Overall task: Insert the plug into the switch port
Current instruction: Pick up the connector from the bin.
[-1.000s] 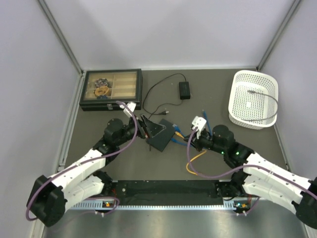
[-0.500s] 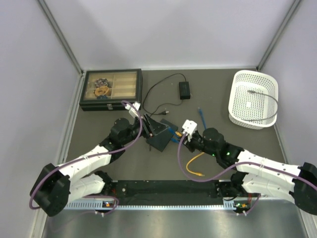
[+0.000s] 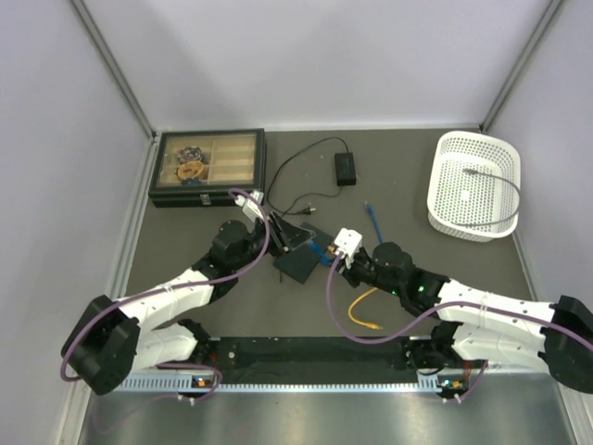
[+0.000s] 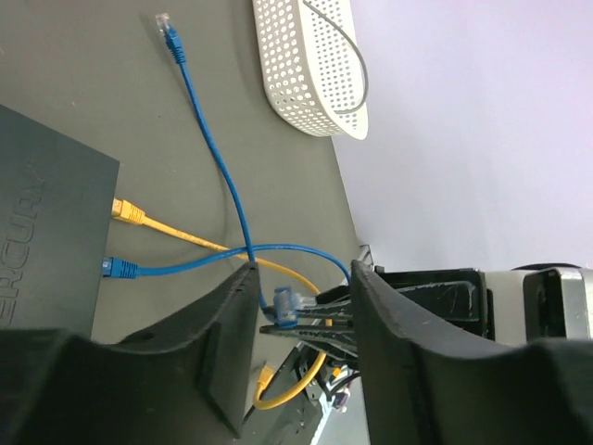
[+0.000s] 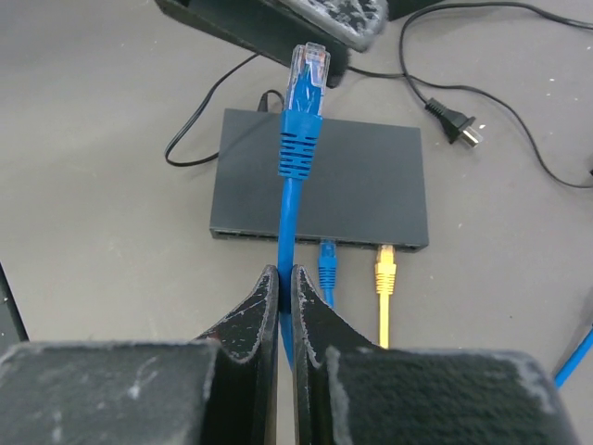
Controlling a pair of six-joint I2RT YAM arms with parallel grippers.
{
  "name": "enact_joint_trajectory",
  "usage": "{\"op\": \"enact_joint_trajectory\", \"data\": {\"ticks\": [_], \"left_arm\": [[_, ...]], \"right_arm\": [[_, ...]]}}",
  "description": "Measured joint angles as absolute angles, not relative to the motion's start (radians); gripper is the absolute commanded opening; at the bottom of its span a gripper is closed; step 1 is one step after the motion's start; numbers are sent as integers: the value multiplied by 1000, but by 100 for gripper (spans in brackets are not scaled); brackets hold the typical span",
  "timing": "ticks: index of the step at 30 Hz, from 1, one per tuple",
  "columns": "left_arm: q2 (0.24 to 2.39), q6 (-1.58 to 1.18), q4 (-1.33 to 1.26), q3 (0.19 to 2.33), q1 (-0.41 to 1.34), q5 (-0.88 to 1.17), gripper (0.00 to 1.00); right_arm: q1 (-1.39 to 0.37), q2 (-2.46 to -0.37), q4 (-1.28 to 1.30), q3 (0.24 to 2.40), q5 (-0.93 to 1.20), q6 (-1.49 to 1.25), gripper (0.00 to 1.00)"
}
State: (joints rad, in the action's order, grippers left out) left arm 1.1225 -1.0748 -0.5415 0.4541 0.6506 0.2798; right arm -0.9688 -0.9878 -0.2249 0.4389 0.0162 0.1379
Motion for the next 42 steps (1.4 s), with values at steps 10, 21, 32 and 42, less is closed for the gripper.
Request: {"op": "enact_joint_trajectory", "data": {"ticks": [10, 21, 32, 42], "left_arm": [[1163, -1087, -558, 454, 659, 282, 24], [1164, -1086, -556, 452, 663, 279, 0], [1136, -1150, -619, 378, 668, 262, 0], [1124, -1225, -722, 325, 674, 236, 0]], "right_arm": [[-979, -1011, -250, 435, -12, 139, 0], [-980, -1019, -346, 389, -26, 136, 34], [-980, -1029, -658, 287, 4, 149, 39], [-980, -1145, -828, 292, 76, 157, 36]]}}
